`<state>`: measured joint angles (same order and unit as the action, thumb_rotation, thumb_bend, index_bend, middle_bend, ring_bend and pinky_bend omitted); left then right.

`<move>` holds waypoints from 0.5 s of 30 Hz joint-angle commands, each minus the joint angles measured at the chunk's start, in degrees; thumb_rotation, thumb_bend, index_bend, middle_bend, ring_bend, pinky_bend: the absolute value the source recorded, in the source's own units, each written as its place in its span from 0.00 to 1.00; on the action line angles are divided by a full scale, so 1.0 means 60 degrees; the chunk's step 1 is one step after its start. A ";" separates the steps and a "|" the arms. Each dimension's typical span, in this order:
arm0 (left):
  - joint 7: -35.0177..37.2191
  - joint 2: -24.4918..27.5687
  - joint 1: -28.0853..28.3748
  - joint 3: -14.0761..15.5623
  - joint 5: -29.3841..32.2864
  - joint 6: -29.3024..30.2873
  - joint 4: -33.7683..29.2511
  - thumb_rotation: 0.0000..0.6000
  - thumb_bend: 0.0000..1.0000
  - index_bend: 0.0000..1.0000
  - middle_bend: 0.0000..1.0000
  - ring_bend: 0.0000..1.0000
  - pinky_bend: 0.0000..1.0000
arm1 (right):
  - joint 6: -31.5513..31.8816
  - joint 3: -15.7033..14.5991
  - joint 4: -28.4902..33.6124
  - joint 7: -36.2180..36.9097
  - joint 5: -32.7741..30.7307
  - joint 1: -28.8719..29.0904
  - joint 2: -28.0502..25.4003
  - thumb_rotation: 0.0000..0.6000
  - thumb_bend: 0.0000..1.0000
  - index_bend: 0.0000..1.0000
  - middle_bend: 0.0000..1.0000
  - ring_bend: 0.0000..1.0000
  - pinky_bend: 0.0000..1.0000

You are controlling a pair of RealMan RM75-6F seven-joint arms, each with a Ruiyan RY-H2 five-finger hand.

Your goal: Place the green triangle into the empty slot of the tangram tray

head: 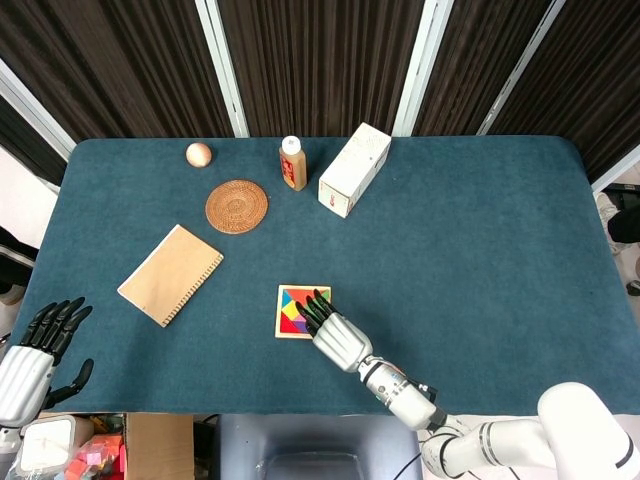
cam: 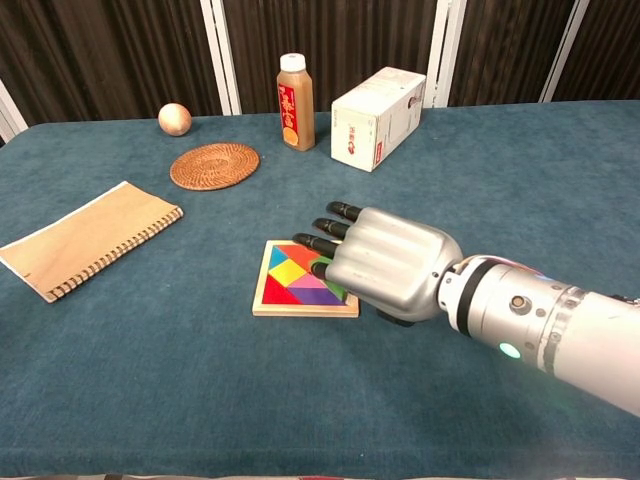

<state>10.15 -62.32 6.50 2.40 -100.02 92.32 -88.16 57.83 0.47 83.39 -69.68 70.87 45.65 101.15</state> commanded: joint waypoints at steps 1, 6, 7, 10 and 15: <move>0.0002 -0.0004 -0.0020 0.0016 -0.0038 0.0046 0.0002 1.00 0.48 0.00 0.03 0.02 0.07 | 0.0001 0.0000 -0.0036 0.0006 -0.0009 0.0004 0.0004 1.00 0.46 0.36 0.05 0.00 0.00; -0.0005 0.0004 -0.0014 0.0025 -0.0033 0.0017 -0.0010 1.00 0.48 0.00 0.03 0.02 0.07 | -0.0014 -0.0032 -0.0075 -0.0007 -0.0035 0.0007 0.0024 1.00 0.46 0.36 0.05 0.00 0.00; -0.0004 0.0000 -0.0019 0.0033 -0.0039 0.0020 -0.0001 1.00 0.48 0.00 0.03 0.02 0.07 | -0.0035 -0.0045 -0.0080 -0.0010 -0.0052 0.0007 0.0030 1.00 0.46 0.37 0.05 0.00 0.00; 0.0005 -0.0001 -0.0038 0.0039 -0.0053 0.0060 0.0008 1.00 0.48 0.00 0.03 0.02 0.07 | -0.0044 -0.0069 -0.0121 -0.0046 -0.0053 0.0017 0.0054 1.00 0.46 0.37 0.05 0.00 0.00; 0.0073 0.0003 -0.0021 0.0015 -0.0020 0.0052 0.0051 1.00 0.48 0.00 0.03 0.02 0.07 | -0.0015 -0.0090 -0.0144 -0.0089 -0.0078 0.0004 0.0025 1.00 0.46 0.37 0.05 0.00 0.00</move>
<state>10.59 -62.30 6.36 2.49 -100.14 92.63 -87.85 57.71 -0.05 82.53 -70.18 70.43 45.69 101.34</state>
